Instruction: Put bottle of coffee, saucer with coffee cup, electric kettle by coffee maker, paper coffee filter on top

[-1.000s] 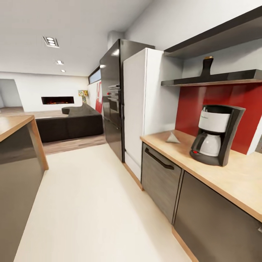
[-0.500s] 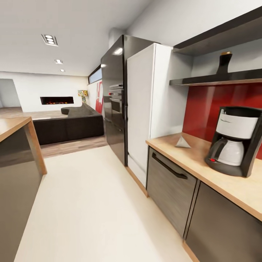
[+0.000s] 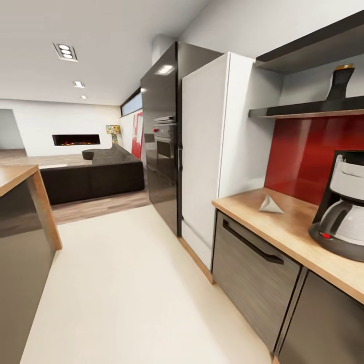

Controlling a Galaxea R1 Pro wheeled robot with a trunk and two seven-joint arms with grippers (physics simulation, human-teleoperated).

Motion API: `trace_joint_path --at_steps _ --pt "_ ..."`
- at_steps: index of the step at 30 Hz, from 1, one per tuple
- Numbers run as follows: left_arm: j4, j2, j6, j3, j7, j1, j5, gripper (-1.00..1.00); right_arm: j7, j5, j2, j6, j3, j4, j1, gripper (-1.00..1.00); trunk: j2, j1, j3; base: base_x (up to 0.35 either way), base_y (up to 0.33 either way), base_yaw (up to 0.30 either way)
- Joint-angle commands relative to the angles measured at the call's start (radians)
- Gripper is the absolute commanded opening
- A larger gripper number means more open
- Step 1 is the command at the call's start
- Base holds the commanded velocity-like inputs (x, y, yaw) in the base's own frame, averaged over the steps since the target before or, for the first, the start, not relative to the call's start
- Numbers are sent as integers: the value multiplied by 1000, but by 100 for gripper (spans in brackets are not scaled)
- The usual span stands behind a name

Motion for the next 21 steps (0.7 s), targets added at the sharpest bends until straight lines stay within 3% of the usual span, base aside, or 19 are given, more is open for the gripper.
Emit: trace_joint_path --at_steps 1,8,21 --pt "-1 0 -2 -1 0 0 -1 100 0 -1 0 -3 0 1 -1 100 0 1 -1 307 206 -179" --pt "-1 0 -2 -1 0 0 -1 100 1 -1 0 -3 0 1 0 100 0 1 -1 258 153 -224" --pt "-1 0 -3 1 0 0 0 100 1 -1 0 -2 0 1 0 100 0 1 -1 26 11 -256"
